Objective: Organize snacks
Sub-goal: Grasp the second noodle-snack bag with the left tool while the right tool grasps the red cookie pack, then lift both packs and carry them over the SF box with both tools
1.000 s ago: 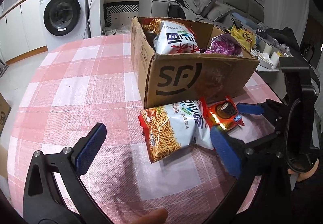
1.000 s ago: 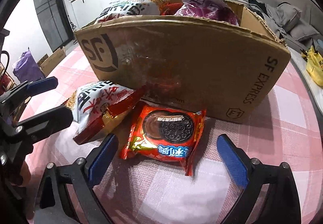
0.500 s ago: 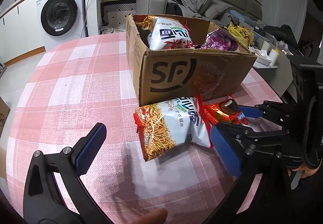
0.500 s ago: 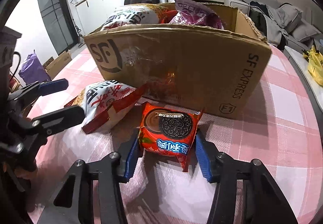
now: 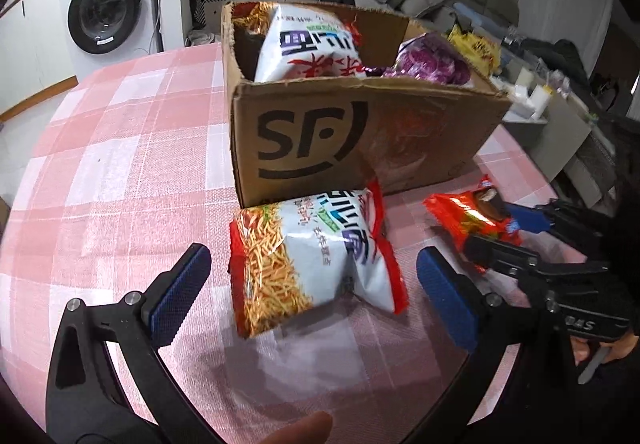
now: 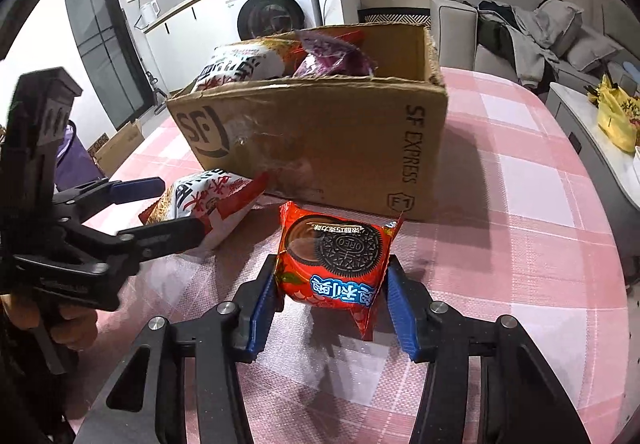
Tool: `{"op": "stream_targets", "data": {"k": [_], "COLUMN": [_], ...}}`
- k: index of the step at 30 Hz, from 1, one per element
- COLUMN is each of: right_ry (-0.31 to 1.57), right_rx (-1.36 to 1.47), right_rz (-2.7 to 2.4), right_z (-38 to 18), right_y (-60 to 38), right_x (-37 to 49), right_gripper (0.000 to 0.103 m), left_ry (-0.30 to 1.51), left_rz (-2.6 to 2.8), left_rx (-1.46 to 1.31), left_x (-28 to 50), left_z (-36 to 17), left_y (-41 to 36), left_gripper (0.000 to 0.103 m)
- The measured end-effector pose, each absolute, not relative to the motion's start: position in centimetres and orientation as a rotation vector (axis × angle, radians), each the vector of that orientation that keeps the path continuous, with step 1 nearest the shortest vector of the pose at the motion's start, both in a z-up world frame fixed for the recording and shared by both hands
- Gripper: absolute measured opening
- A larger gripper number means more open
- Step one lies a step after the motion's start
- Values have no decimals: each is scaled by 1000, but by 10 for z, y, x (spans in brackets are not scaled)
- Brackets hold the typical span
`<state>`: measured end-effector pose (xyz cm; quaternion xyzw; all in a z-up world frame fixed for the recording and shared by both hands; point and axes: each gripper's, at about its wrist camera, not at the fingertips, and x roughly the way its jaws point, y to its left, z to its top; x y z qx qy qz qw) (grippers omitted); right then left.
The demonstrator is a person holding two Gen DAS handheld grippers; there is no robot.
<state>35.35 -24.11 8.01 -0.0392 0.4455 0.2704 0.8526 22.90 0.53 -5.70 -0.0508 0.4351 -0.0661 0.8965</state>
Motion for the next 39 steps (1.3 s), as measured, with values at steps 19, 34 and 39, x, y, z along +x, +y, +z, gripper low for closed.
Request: {"op": "stream_targets", "data": {"k": [19,34,39], "right_ry": [934,856,828], "right_rx": [-87,-104,-95], "right_rz": [563,619,616], "right_z": [74,102,113], "right_y": [-242,-234,-236], "right_x": [356,336,330], "right_gripper": [51,51,51], "left_ry": [851,741,696], "left_rz": [-167,-190,-197], "left_rx": [-75,-87,-87], "left_x": [215,165,150], "left_z": [-58,-27,-6], "left_y": [-1,7,11], "left_gripper": [56,56,56]}}
